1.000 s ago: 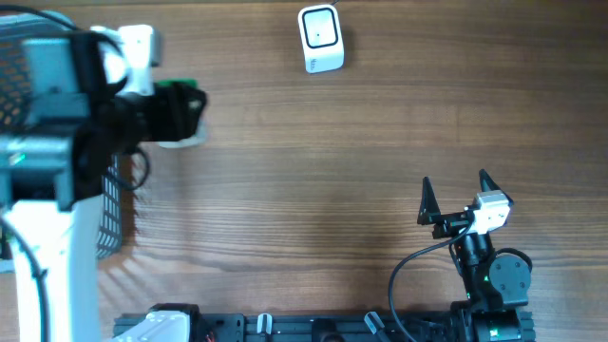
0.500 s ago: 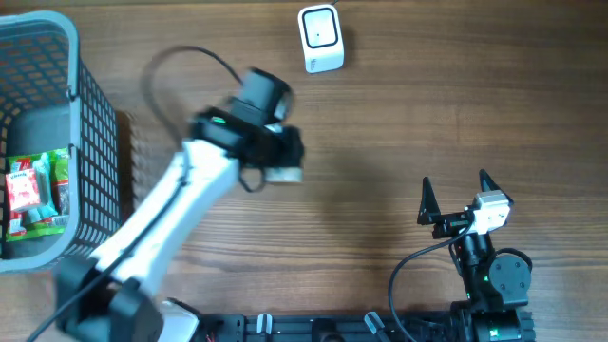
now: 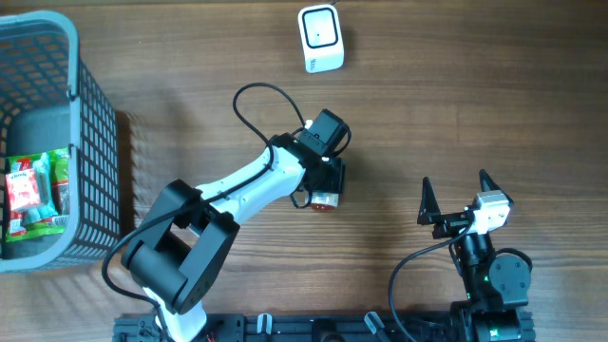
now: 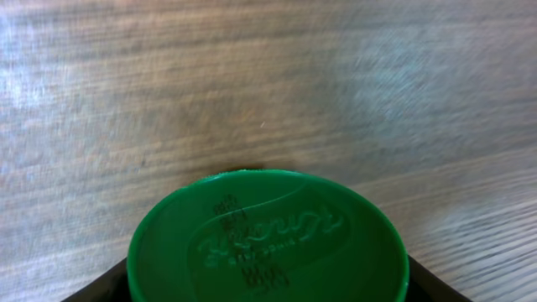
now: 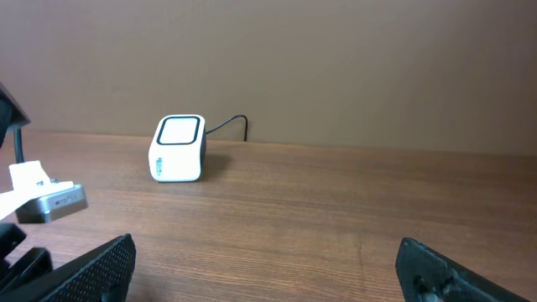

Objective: Scan the item barcode
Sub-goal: 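Carry the jar out of the basket and set it on the table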

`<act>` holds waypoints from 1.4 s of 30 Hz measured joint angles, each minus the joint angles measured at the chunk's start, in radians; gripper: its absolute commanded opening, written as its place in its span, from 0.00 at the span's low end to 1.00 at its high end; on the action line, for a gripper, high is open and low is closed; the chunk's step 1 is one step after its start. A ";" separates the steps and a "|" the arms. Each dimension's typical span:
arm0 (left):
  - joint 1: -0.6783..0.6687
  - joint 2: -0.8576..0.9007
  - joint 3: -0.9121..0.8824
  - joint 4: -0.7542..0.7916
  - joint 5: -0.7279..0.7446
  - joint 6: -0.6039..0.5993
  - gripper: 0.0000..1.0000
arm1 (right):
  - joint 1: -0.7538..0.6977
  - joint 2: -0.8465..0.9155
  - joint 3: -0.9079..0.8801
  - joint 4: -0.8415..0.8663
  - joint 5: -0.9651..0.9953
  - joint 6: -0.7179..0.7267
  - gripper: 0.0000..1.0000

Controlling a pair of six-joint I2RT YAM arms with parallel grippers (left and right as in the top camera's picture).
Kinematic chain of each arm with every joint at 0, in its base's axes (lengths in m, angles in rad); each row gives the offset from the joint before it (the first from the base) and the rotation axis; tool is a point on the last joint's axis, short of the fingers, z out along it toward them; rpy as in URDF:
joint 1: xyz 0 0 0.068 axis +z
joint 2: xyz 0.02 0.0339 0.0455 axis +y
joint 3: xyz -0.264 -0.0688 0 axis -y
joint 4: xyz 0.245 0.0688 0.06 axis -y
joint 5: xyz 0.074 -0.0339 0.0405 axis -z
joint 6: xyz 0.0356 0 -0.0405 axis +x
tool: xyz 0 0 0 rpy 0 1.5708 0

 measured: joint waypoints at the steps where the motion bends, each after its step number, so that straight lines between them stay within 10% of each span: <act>1: 0.000 0.000 0.000 0.010 0.000 -0.002 0.71 | 0.000 0.000 0.000 0.000 0.000 0.000 1.00; 9: 0.000 0.004 0.000 0.020 0.005 -0.012 1.00 | 0.000 0.000 0.000 0.000 0.000 0.000 1.00; 42: 0.000 -0.129 0.023 0.088 -0.121 0.061 1.00 | 0.000 0.000 0.000 0.000 0.000 0.000 1.00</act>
